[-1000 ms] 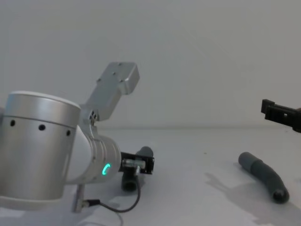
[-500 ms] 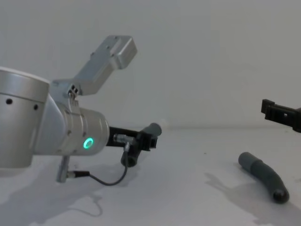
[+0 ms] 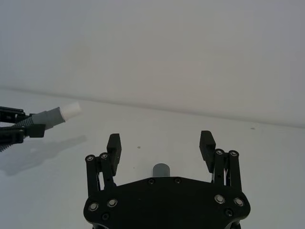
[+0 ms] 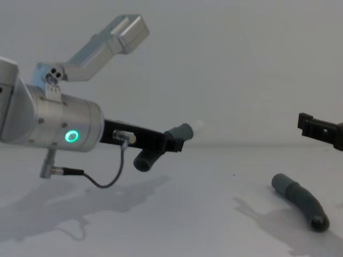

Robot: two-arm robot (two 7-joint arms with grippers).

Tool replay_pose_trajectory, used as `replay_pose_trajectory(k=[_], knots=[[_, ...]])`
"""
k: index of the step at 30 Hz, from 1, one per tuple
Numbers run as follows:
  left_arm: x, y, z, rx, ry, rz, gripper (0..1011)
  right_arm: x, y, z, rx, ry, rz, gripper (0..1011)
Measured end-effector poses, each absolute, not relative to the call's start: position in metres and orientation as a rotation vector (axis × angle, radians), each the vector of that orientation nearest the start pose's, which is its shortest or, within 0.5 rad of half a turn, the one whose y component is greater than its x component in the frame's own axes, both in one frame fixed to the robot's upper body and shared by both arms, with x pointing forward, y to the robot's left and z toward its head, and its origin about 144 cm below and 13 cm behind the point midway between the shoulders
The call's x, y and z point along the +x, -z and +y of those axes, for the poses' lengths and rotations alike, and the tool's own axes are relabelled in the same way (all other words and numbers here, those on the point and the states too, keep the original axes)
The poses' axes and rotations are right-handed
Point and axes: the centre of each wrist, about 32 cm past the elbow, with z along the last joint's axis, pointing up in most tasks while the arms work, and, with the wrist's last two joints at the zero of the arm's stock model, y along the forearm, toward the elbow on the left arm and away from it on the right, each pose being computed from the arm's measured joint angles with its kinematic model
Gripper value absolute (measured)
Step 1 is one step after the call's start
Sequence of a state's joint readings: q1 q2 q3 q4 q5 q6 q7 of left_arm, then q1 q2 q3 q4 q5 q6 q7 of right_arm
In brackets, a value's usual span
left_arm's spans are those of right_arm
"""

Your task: Use both hands to pick up one end of the pipe from the table, align the ends, and insert them.

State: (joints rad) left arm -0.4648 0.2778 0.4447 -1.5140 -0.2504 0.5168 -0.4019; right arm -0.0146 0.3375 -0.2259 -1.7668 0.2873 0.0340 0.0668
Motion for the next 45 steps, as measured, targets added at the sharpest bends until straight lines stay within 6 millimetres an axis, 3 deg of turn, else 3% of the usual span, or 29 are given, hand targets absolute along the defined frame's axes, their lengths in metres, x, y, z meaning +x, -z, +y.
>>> replay_pose_trajectory(k=[45], knots=[[0.625,-1.357,0.287,0.543,-0.079,0.036,330,0.443,-1.189,-0.237,0.026,1.229,-0.075,1000]])
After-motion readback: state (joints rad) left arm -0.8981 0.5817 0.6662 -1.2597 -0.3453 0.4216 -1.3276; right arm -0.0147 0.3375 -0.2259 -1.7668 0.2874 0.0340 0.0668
